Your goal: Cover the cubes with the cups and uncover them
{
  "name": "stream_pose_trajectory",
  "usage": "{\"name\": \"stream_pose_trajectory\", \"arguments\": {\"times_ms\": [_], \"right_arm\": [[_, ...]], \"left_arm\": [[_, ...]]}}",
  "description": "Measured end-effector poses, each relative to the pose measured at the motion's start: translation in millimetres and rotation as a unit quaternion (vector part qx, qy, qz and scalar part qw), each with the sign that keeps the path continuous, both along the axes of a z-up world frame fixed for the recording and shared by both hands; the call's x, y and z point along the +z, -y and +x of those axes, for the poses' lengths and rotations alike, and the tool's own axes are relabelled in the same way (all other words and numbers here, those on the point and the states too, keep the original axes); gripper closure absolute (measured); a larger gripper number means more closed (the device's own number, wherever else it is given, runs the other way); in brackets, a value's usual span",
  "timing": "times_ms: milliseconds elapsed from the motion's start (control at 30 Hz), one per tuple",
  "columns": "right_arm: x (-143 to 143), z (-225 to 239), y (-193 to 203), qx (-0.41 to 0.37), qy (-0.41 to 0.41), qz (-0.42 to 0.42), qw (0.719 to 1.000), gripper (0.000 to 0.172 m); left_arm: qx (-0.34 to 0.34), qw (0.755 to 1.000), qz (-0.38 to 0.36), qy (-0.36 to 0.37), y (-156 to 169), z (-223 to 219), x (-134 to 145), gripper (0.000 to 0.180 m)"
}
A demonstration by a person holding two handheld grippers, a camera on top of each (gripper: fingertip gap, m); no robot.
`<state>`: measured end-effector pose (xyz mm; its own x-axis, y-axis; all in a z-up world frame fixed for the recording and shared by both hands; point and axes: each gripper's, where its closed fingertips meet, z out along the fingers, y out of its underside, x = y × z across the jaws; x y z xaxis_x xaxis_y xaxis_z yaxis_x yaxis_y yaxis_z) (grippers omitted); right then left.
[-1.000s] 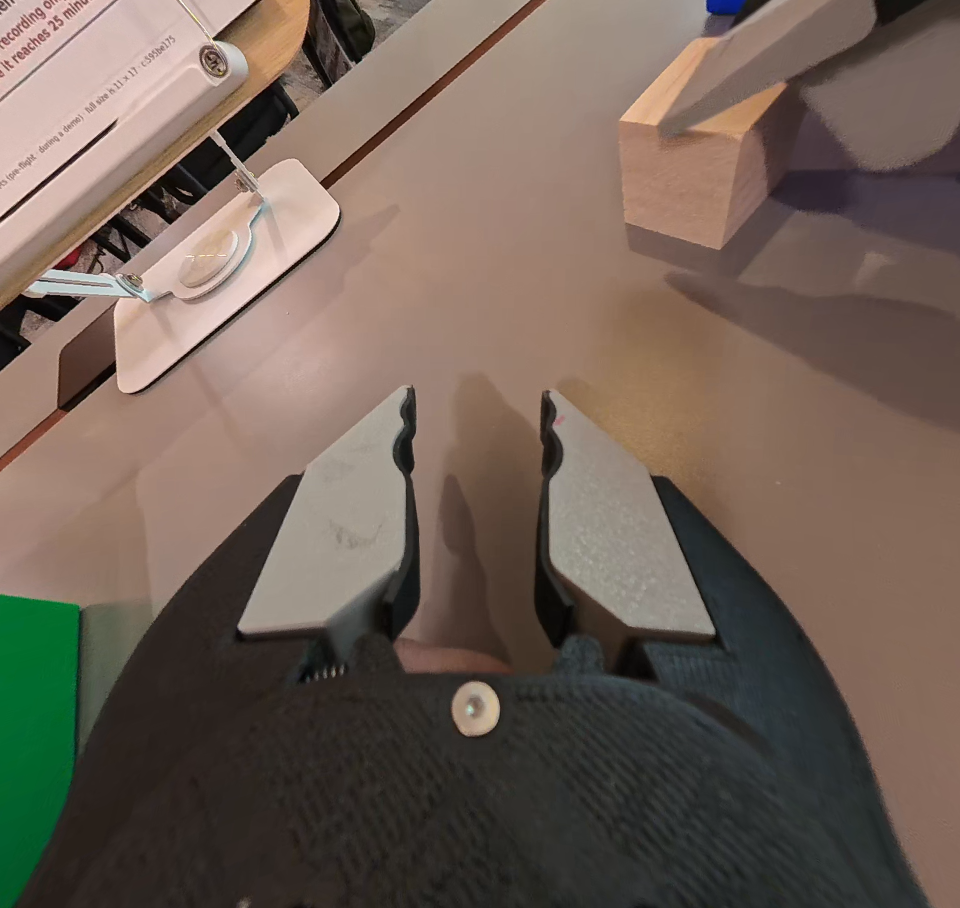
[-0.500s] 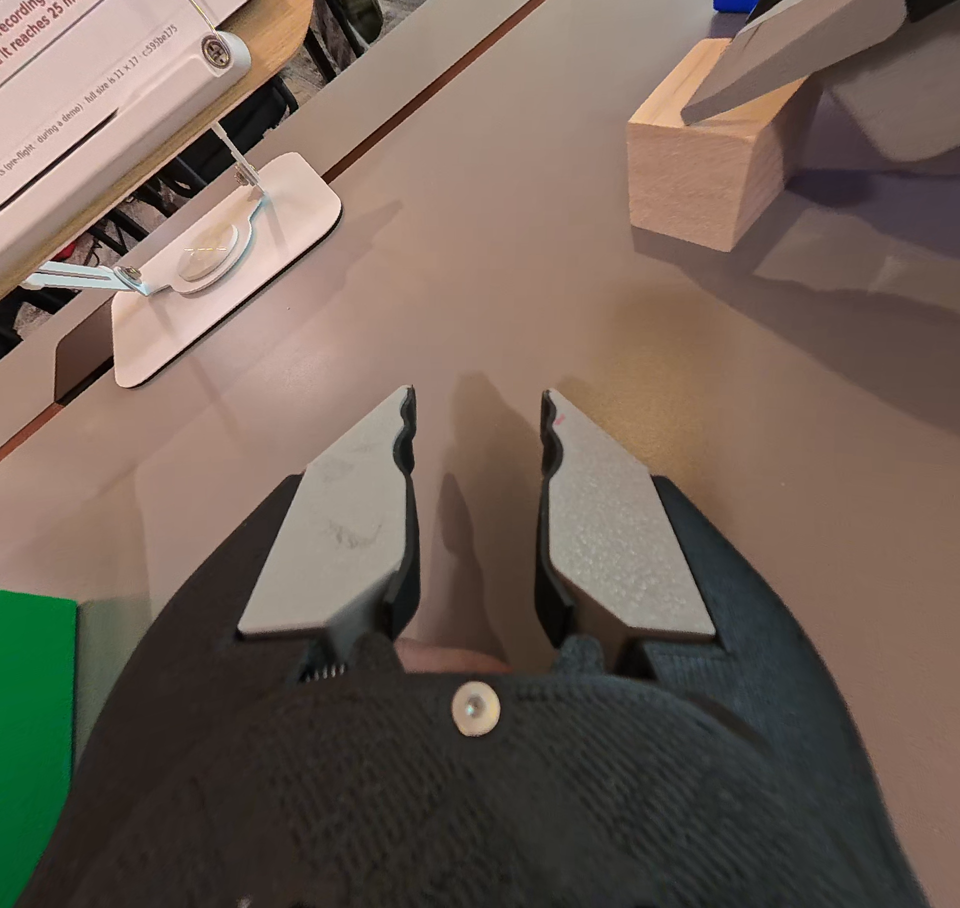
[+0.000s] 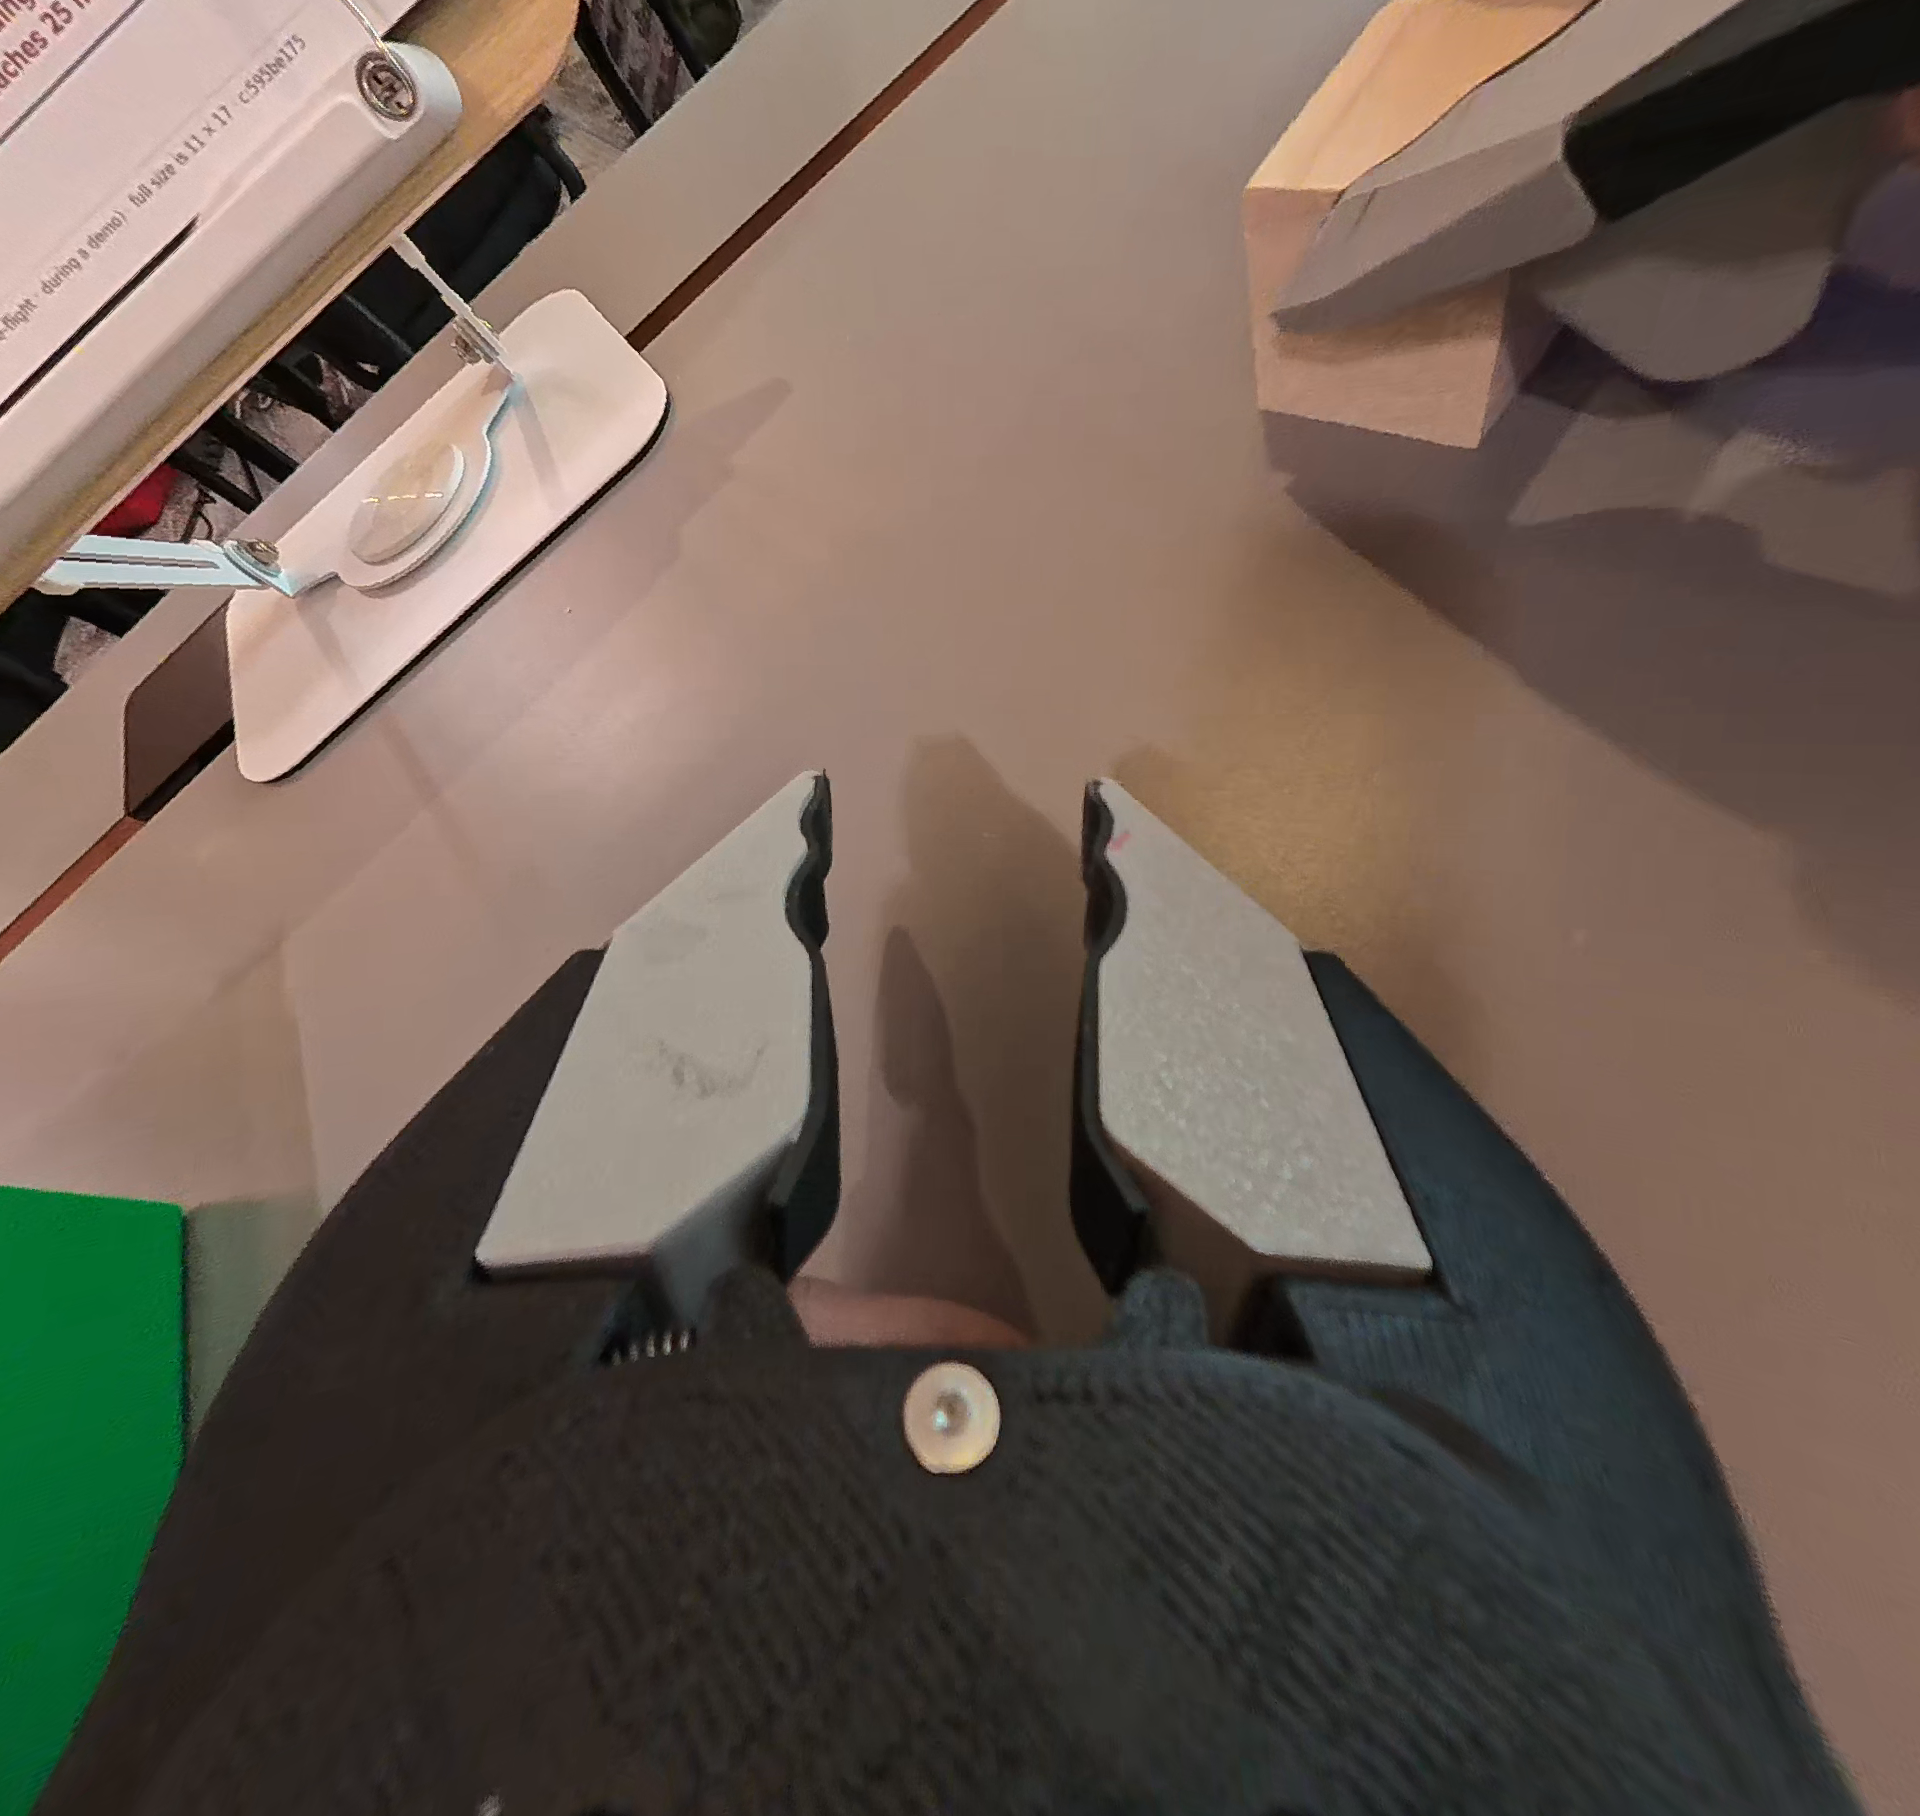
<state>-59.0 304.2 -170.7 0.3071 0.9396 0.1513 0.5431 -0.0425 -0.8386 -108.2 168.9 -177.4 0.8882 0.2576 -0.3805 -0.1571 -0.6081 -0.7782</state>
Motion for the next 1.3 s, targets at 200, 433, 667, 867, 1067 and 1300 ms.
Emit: {"name": "stream_pose_trajectory", "arguments": {"times_ms": [200, 433, 667, 867, 1067, 1300], "right_arm": [[-2.0, 14.0, -5.7, -0.022, 0.036, 0.004, 0.999, 0.113], [-2.2, 25.3, -6.8, -0.027, 0.051, 0.012, 0.998, 0.113], [0.4, 39.2, -5.5, -0.037, 0.031, 0.03, 0.998, 0.113], [-2.8, 53.0, 0.9, -0.028, 0.012, 0.01, 0.999, 0.112], [28.2, 46.4, 18.0, 0.019, -0.062, 0.043, 0.997, 0.107], [52.9, 41.9, 41.1, 0.06, -0.123, 0.084, 0.987, 0.107]], "left_arm": [[0.002, 1.0, 0.004, 0.015, 0.9, -1.3, -0.2, 0.133], [0.0, 1.0, -0.005, 0.007, 0.7, -0.6, -2.0, 0.132], [-0.001, 1.0, -0.013, -0.008, 0.1, 0.3, -3.3, 0.128], [0.002, 1.0, -0.01, -0.006, 0.6, -0.7, -2.3, 0.128], [0.014, 1.0, -0.003, -0.019, 2.1, -6.0, 0.7, 0.129], [0.036, 0.999, 0.031, 0.001, 5.1, -14.0, 9.1, 0.128]]}}
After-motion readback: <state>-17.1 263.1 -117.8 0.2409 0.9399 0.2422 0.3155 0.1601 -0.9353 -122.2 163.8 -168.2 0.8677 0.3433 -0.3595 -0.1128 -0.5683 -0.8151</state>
